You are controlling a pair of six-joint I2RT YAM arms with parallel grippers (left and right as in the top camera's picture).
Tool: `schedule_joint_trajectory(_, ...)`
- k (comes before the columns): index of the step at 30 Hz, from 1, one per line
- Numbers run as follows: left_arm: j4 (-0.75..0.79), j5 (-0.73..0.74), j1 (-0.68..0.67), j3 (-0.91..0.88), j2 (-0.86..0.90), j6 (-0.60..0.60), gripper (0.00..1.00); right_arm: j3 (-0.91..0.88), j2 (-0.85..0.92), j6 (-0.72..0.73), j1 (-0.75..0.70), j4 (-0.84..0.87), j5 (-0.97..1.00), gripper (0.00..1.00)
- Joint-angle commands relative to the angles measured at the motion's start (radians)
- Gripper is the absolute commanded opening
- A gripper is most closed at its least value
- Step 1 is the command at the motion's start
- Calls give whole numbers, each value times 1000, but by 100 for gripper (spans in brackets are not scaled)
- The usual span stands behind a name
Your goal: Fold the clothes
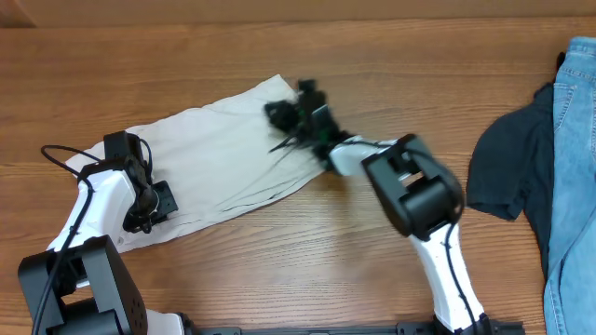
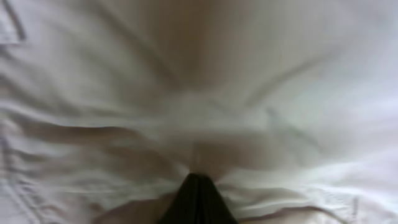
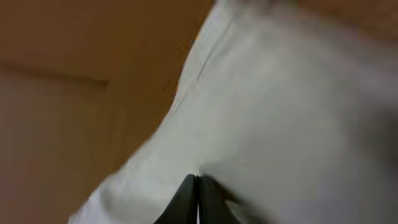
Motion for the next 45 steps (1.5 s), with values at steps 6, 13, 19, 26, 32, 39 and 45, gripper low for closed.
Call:
schedule_joint_trajectory(6,14,-23,7,16,-15,19,12,-8,-8,-181,-349,-211,-365,4)
schedule_joint_trajectory(13,-44,68,7,179,-34,19,12,-8,-294,-353,-439,-447,-672,4)
schedule_joint_trajectory(19,-229,206,7,437,-145,6,29,-8,-609,-555,-373,-803,-651,4)
schedule_joint_trajectory(26,-339,346,-8,368,-230,-100,52,-8,-764,-713,-192,-1302,-391,6)
schedule_joint_trajectory(32,-180,266,41,117,-230,-337,54,-9,-741,-818,-31,-1496,-161,22)
schedule_joint_trajectory(39,-183,251,360,5,-231,-316,76,-9,-741,-819,-10,-1528,-152,55)
schedule_joint_trajectory(45,-173,278,636,-10,-231,-161,100,-9,-740,-843,-10,-1543,-126,55)
